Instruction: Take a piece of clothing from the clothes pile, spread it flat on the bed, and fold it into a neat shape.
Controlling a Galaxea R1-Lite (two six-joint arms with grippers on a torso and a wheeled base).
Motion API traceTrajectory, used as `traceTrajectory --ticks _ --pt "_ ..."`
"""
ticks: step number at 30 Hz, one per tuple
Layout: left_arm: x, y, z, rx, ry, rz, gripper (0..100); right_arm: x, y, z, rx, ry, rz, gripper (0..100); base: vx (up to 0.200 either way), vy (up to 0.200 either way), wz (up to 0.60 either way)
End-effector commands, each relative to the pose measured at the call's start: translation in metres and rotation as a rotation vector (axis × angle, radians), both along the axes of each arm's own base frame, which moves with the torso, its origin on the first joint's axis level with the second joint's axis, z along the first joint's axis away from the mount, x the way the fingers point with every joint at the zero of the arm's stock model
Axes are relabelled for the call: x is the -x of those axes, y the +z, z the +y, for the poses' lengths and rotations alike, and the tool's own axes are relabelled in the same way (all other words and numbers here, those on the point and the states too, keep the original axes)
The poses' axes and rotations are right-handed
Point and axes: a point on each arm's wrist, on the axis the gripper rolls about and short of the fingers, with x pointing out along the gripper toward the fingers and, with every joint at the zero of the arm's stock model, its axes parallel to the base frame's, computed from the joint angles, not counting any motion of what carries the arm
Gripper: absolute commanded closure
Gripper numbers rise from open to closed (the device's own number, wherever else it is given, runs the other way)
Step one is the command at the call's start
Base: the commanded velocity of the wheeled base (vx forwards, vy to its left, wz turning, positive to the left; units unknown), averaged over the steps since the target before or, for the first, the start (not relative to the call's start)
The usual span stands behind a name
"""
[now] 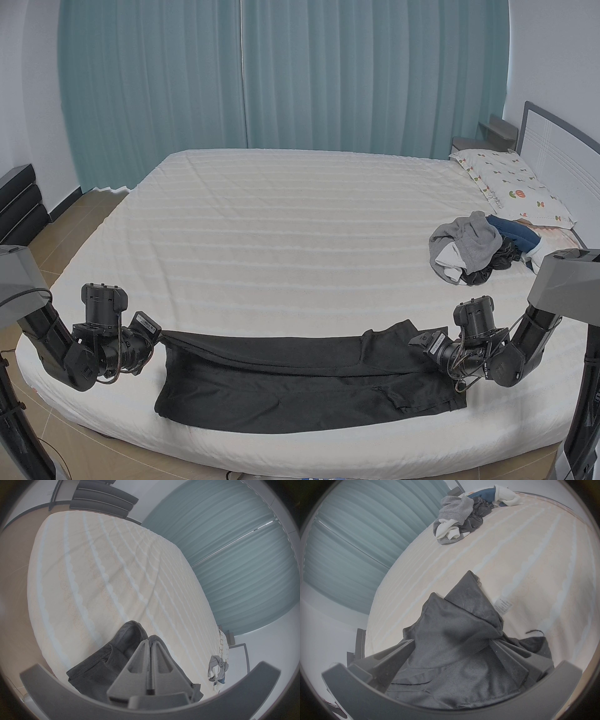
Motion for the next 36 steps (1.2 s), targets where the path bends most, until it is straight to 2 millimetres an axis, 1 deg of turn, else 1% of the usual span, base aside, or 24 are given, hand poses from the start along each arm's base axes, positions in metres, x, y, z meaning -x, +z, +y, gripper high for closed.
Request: traceTrajectory --ticks 1,4,9,13,17,21,23,24,28,32,34,36 --pt "0.000 0.000 0.000 0.000 0.001 0.001 100 0.003 -0.005 -0.002 0.014 0.005 0.019 0 0.000 0.000 0.00" --pt "0.000 0.000 0.000 0.000 0.001 0.001 100 0.002 -0.011 -0.001 0.020 0.009 0.035 0 0.000 0.000 0.00" --pt "0.000 0.000 0.000 0.000 0.001 -0.001 100 -0.002 -0.012 0.002 0.006 0.012 0.024 0 0.000 0.000 0.00" --pt "0.000 0.000 0.000 0.000 0.001 0.001 100 0.001 -0.012 0.003 0.010 0.016 0.032 0 0.000 0.000 0.00" --pt "0.000 0.001 0.000 0.000 0.001 -0.004 100 0.003 -0.008 0.004 0.008 0.020 0.023 0 0.000 0.000 0.00" --pt "0.000 0.000 0.000 0.000 0.001 -0.003 100 0.008 0.001 0.004 -0.005 0.029 0.008 0 0.000 0.000 0.00" --pt "0.000 0.000 0.000 0.000 0.001 -0.003 100 0.009 0.001 0.005 -0.006 0.032 0.010 0 0.000 0.000 0.00" --pt "0.000 0.000 0.000 0.000 0.001 -0.003 100 0.010 -0.001 0.012 -0.013 0.048 0.015 0 0.000 0.000 0.00" --pt "0.000 0.001 0.000 0.000 0.001 -0.003 100 0.010 0.001 0.017 -0.072 0.009 0.021 0 0.000 0.000 0.00" --pt "0.000 0.001 0.000 0.000 0.001 -0.003 100 0.010 0.003 0.017 -0.089 -0.003 0.020 0 0.000 0.000 0.00" --pt "0.000 0.001 0.000 0.000 0.001 -0.003 100 0.005 0.001 0.015 -0.097 -0.019 0.013 0 0.000 0.000 0.00" --pt "0.000 0.001 0.000 0.000 0.001 -0.004 100 0.005 0.000 0.015 -0.096 -0.019 0.018 0 0.000 0.000 0.00"
